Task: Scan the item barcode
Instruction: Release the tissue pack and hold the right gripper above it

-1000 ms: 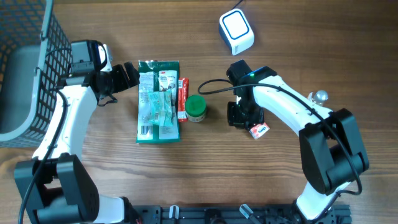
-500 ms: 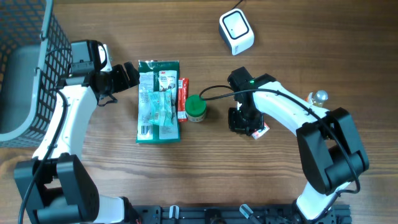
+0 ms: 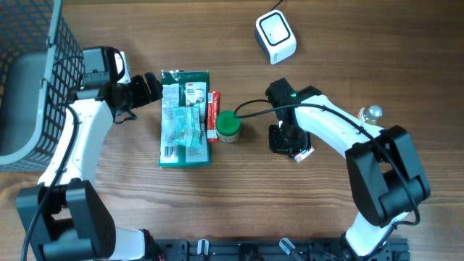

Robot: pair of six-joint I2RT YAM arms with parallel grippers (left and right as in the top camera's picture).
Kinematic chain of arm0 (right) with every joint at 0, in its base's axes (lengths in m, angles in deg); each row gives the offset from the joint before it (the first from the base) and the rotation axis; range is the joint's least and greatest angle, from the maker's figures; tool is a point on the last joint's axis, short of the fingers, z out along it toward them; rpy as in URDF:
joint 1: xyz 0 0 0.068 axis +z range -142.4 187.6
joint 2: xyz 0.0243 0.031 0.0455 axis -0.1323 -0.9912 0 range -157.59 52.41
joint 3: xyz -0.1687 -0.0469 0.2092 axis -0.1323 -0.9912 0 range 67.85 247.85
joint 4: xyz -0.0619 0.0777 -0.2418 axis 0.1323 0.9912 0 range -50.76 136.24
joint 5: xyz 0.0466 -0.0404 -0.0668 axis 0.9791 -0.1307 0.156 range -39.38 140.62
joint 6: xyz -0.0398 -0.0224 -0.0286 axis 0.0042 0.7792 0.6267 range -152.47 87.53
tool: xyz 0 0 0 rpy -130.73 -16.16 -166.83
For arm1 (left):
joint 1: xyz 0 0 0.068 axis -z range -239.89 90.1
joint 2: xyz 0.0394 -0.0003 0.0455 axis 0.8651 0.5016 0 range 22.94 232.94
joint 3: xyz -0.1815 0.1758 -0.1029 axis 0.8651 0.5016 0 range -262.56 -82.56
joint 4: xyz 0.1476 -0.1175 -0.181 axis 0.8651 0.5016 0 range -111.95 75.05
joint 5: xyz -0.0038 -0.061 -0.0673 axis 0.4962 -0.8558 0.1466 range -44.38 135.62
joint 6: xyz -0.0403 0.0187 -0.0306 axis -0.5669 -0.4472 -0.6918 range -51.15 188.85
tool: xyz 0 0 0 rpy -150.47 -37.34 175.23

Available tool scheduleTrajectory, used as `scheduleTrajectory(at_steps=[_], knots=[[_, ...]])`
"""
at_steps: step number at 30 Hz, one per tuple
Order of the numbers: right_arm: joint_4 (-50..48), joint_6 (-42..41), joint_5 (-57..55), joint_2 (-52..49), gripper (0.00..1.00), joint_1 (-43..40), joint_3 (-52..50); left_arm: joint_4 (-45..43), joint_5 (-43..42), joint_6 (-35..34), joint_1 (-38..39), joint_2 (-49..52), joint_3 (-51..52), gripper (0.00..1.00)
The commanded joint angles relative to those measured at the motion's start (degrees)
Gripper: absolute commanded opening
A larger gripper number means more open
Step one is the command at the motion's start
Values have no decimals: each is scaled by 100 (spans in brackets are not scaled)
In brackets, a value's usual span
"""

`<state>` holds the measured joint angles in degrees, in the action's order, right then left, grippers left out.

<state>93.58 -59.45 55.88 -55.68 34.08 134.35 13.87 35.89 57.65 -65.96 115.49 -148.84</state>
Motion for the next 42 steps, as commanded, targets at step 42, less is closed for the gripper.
scheduleTrajectory(at_steps=[42], knots=[[76,-164,-474,-44,6,-138,-48,-22,39,50,-50,-63,-74,100]])
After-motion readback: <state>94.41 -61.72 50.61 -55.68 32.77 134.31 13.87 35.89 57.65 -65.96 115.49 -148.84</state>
